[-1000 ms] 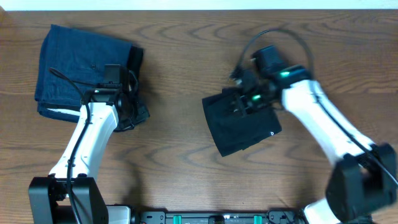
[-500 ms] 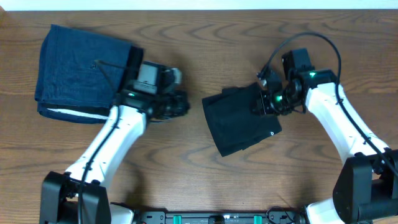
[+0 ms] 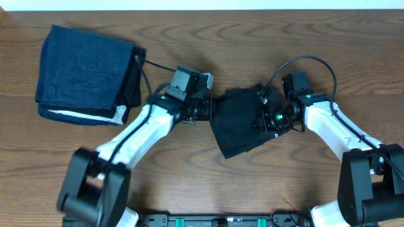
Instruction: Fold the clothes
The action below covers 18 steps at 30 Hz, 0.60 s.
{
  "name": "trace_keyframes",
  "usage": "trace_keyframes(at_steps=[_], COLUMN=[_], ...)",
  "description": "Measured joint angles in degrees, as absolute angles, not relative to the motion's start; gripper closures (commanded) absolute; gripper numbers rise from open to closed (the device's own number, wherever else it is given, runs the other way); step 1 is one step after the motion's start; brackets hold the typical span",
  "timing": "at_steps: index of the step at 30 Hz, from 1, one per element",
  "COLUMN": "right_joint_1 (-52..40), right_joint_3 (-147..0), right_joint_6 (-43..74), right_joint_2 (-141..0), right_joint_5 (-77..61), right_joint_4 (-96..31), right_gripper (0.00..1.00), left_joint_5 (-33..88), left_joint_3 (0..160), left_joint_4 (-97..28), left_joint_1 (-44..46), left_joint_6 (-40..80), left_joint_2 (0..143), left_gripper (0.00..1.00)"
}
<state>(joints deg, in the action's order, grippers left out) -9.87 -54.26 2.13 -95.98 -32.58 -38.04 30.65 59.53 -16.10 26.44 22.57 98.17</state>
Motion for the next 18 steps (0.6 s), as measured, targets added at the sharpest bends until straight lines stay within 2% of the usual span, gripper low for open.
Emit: trace_keyframes(at_steps=[7,18], right_joint_1=[-9.9,-9.7], right_joint_3=[-51.4,-48.3], right_joint_6=[2.4,4.8], right_joint_2=[-96.0,-96.0], right_joint_5=[-31.9,-30.5], right_joint_4=[-36.9,-35.4], right_gripper=[0.99,0.99], left_joint_5=[29.8,28.1], left_joint_3=[59.5,59.5], left_joint_4=[-11.1,-10.3], left_joint_1=[26.4,26.5], left_joint_6=[22.7,22.7], left_joint_2=[107.3,107.5], left_gripper=[0.94,0.94])
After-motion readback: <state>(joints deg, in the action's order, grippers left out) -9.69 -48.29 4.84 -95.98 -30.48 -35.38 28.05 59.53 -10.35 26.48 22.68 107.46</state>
